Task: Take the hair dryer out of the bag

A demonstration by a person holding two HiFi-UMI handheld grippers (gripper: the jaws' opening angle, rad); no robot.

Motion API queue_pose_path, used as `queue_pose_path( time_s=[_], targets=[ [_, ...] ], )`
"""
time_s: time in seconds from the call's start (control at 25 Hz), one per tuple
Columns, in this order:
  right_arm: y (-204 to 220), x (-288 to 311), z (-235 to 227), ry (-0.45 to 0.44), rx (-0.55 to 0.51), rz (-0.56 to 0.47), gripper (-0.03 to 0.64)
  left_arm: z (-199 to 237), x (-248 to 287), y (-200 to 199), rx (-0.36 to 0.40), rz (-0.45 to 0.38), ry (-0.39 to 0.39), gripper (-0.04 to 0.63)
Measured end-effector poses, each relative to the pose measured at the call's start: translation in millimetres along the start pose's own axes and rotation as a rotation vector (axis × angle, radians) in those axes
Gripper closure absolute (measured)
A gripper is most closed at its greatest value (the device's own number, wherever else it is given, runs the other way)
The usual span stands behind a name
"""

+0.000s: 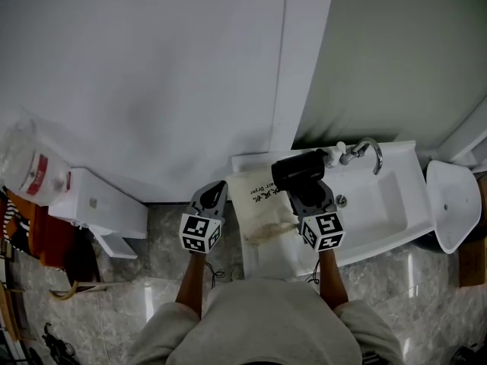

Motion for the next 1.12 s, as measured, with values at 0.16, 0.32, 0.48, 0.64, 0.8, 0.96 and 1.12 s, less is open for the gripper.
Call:
queue_pose_path(
  time_s=[0.16,0.32,0.48,0.64,0.8,0.96,1.12],
  targets=[
    [-2.2,-0.1,1.9,0.003,-0.001,-0.009,0.388,2.1,-1.2,-1.5,0.000,-0.001,-0.003,0.586],
    [-1.9,-0.4,0.6,0.011,-0.003,-0.008,0.388,2.6,-0.6,-1.8,-0.003,-0.003,-0.006,0.586],
    [-5.4,-2.6,0.2,0.012,0.002,-0.017,0.388,2.5,0.0,-2.6,-0.004,-0.005,-0.003,0.586],
    [-6.5,-3.9,-1.3,0.021,0.005,-0.022,0.388,-0.2,1.5,-3.2,-0.001,-0.004,0.000,0.586],
    [-5.2,-5.3,-2.6,0.026,0.005,-0.022,0.388,-2.4,3.4,-2.0,0.006,0.002,0.003,0.586],
    [-4.0,-6.2,-3.1,0.031,0.002,-0.021,0.388,-3.8,4.0,-1.6,0.006,0.002,0.003,0.586],
    [-3.2,-5.9,-4.2,0.034,0.002,-0.020,0.388,-4.1,5.9,-2.9,0.007,0.002,0.005,0.586]
  ],
)
Point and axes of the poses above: the fingertips, and each gripper's own axes: x forward along the fingers, z to its left, y out of its underside, the point moved 10 cm from there along -x, backward along the fingers, and after that the axes turned 3 degrees about x, right-handed, at the moved point
